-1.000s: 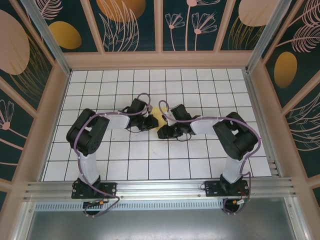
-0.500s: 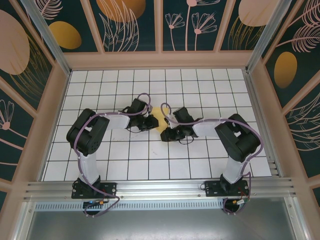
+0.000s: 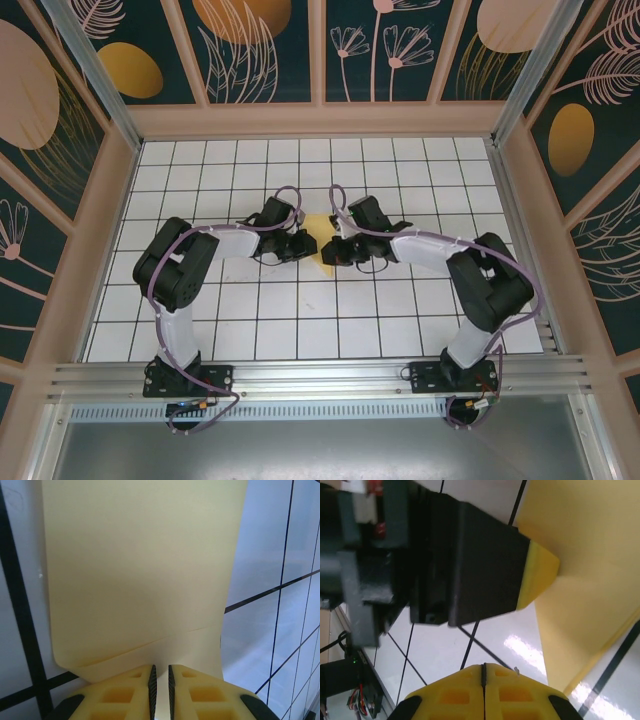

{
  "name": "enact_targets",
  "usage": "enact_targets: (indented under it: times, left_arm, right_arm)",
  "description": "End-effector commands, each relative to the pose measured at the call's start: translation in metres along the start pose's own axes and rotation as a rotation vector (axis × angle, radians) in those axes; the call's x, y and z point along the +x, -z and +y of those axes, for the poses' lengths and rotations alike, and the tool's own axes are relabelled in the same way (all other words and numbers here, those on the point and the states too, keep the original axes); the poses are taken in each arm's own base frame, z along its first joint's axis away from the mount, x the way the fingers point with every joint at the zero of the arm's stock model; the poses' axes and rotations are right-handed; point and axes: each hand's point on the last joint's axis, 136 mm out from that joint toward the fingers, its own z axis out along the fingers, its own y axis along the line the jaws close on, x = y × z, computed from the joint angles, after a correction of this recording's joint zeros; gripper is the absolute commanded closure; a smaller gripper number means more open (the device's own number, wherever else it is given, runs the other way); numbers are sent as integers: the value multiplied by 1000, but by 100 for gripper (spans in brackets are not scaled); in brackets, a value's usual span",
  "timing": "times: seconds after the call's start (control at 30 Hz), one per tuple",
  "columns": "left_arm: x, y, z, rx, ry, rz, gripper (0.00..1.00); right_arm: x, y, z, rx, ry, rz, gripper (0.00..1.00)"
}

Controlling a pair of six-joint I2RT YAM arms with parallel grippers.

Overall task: Fold a paper plane with a square sheet of paper (fold left side to right side)
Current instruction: Third fold the triangle at the center of the table.

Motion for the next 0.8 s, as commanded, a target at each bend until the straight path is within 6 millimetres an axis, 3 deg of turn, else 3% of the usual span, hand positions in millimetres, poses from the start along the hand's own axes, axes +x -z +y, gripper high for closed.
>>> enact_targets:
  times: [0.0,0.13,0.3,0.5,0.63,0.77]
  left_arm:
    - [17,-16,27,-92,26,42,81]
    - [16,-15,26,-90,25,40,81]
    - [13,-13,22,-80,22,30,81]
    - [-9,12,-6,-59,-37,-50,77]
    - [-16,31,-25,-28,-69,-93,78]
    - [-2,36,-28,-9,-80,-68,86]
  right_arm:
    - [3,-17,-18,53,-85,26,96]
    - [13,-24,-33,102,-125,58,96]
    - [40,-28,-55,174,-169,124,97]
    - [69,-27,-84,273,-243,182,98]
    - [74,-28,-94,312,-256,193,100]
    - [74,-30,-97,327,-253,193,100]
